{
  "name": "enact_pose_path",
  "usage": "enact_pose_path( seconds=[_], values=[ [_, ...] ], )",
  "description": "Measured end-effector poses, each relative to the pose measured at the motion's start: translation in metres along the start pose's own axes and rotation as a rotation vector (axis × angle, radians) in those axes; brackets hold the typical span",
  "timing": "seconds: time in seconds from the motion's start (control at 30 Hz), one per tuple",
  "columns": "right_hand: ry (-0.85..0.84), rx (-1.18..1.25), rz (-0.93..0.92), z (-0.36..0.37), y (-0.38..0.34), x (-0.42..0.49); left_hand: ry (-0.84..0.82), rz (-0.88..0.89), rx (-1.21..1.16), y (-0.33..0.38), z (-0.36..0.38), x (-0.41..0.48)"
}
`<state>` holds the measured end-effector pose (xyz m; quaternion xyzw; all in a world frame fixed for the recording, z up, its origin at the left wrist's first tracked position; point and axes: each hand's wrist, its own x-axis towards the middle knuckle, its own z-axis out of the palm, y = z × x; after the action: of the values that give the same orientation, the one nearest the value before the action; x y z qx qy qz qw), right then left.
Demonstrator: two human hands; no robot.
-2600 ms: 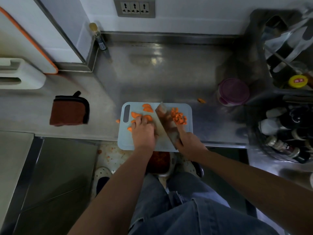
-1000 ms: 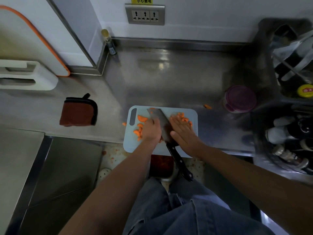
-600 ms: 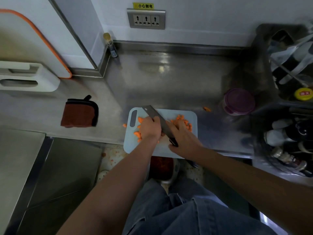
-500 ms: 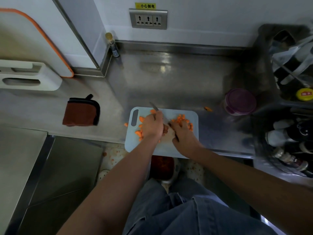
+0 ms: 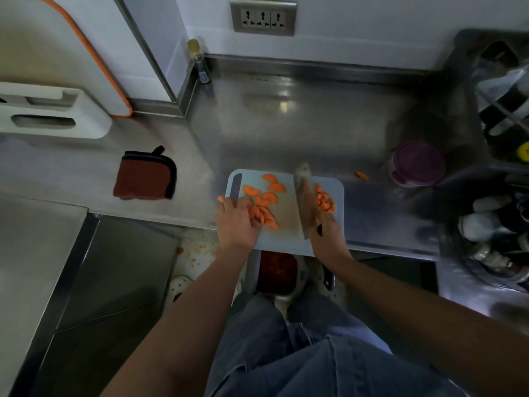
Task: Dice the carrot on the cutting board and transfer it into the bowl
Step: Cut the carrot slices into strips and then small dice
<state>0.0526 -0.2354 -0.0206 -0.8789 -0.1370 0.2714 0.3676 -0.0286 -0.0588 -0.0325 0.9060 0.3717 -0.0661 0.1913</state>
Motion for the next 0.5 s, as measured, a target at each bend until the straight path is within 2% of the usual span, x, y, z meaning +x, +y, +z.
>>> enact_pose_path(
  seconds=[0.17, 0.3, 0.5],
  values=[
    [-0.07, -0.036, -0.032, 0.003, 0.001, -0.002, 0.026, 0.115, -0.009, 0.001, -0.004, -0.002],
    [-0.01, 0.041, 0.014, 0.005, -0.005, 0.003, 0.024, 0.163, 0.013, 0.002, -0.004, 0.006],
    [-0.043, -0.041, -0.049, 0.009, -0.011, 0.006, 0.035, 0.192, -0.039, 0.007, -0.011, 0.027]
  ],
)
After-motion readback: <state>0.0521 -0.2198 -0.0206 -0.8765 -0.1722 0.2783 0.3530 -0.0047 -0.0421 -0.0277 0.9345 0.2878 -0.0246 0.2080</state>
